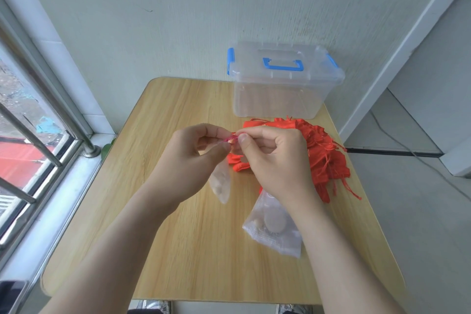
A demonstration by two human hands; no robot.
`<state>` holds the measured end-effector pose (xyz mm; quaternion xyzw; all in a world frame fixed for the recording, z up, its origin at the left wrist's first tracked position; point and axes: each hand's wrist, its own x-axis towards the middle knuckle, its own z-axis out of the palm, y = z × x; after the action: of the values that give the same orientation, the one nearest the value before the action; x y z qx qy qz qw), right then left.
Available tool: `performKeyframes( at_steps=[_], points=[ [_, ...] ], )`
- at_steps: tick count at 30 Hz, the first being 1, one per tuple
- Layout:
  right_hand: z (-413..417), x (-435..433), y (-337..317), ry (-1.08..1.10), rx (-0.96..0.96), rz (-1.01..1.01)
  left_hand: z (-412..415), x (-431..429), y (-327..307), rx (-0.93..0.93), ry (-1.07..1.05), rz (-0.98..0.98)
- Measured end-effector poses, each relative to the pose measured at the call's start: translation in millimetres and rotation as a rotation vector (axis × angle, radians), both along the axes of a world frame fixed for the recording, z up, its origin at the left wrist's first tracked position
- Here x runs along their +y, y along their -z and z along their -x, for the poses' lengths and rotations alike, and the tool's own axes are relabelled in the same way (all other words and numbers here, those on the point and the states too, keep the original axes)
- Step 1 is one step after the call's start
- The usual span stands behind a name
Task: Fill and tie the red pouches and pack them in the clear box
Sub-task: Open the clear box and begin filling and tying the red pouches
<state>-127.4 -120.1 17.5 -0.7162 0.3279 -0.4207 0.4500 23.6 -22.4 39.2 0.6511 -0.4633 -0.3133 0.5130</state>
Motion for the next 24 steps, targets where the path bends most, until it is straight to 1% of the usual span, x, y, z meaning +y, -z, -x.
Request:
performKeyframes(
  at_steps=[2, 5, 8, 11, 13, 16, 17, 24],
  points=[
    [1, -2, 0, 0.017, -0.02, -0.068, -3, 0, 1, 0.024, -0.031, 0.017],
    [1, -2, -1, 0.011, -0.039, -0.137, -2, 0, 1, 0.026, -0.008, -0.006],
    [1, 0, -3, -0.005, -0.025, -0.127, 3, 0, -4, 0.032, 0.042, -0.045],
    [1, 1, -5, -0.014, -0.025, -0.12, 5, 1, -7, 0.027, 0.075, 0.004],
    [0, 2, -5, -0.005, -0.025, -0.112, 3, 1, -4, -0.039, 0.039, 0.033],
    [-1, 2, -6, -0.001, -0.018, -0.11, 0, -1, 5, -0.224, -0.032, 0.013],
    [-1, 2, -6, 0.002, -0.015, -0.111, 0, -2, 7, -0.257, -0.034, 0.007],
    [-3, 1, -5, 0.076, 0.02, -0.09, 1, -4, 7, -0.327, -0.069, 0.028]
  ],
)
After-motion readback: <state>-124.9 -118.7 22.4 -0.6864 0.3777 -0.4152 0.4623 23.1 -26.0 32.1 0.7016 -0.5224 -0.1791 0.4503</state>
